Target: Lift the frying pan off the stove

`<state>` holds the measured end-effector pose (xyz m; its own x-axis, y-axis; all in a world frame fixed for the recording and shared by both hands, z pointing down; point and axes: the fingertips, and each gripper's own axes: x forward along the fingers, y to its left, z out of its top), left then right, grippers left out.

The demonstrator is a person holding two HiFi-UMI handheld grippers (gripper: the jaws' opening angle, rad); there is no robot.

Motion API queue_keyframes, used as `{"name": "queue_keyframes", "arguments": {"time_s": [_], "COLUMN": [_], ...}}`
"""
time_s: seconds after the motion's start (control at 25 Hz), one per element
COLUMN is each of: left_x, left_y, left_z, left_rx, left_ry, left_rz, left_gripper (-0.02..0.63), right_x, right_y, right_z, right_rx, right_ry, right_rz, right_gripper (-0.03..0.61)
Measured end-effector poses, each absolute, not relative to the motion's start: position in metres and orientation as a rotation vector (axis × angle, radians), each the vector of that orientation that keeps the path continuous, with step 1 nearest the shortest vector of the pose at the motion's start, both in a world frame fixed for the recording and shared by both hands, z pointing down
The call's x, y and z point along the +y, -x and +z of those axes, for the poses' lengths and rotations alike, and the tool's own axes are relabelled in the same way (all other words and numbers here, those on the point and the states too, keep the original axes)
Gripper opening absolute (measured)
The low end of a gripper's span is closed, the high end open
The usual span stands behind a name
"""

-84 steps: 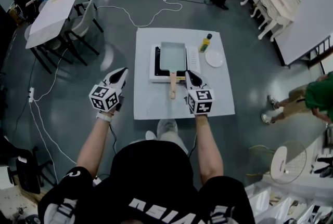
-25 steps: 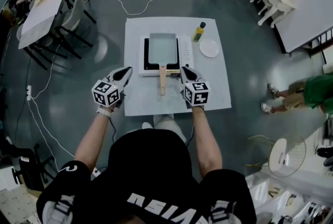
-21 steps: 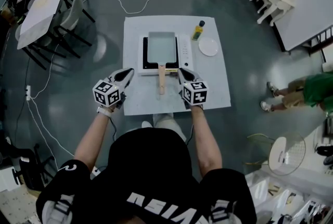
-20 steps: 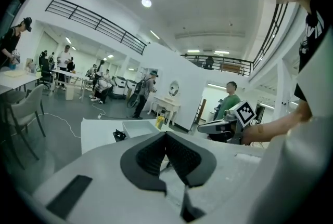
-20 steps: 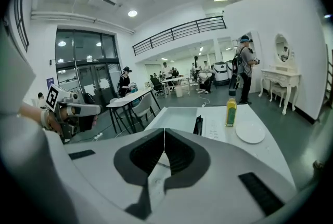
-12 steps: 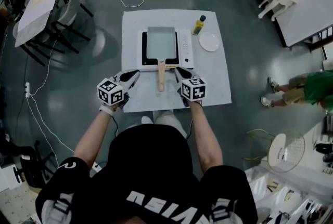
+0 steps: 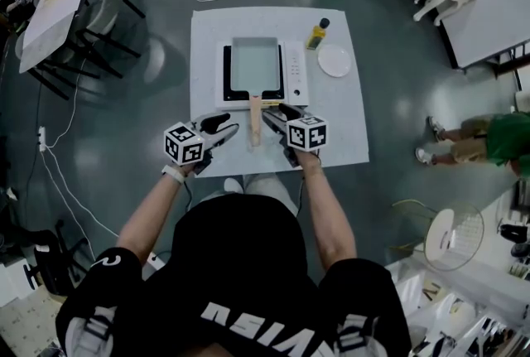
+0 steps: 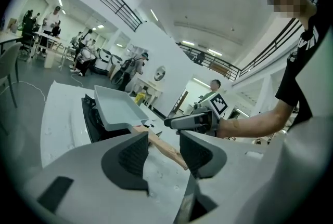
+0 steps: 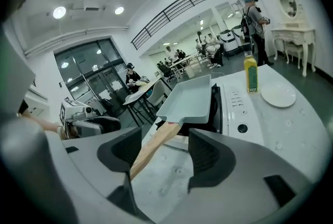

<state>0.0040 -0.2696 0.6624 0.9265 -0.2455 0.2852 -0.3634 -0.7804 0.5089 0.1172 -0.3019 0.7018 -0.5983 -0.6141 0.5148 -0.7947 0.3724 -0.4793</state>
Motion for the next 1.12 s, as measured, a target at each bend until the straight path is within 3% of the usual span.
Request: {"name": "queue_keyframes", "arguments": {"time_s": [0.24, 1.12], "left_x": [-0.264, -0.251], "left_y": [-0.029, -0.085], "left_z": [0.684, 0.732], "left_rx": [-0.327, -0.109], "left_ry": [-2.449, -2.263], "left_rz": [0.300, 0.312], "left_gripper": [0.205, 0.235], "right_x": [-0.311, -0.336], "right_y": [-0.109, -0.060], "right_z": [0.715, 0.759], "right_rx": [-2.410, -2.431], "right_ry": [-1.163, -0.756], "right_rz": [1.164, 1.534], "right_gripper": [0.287, 0.301]}}
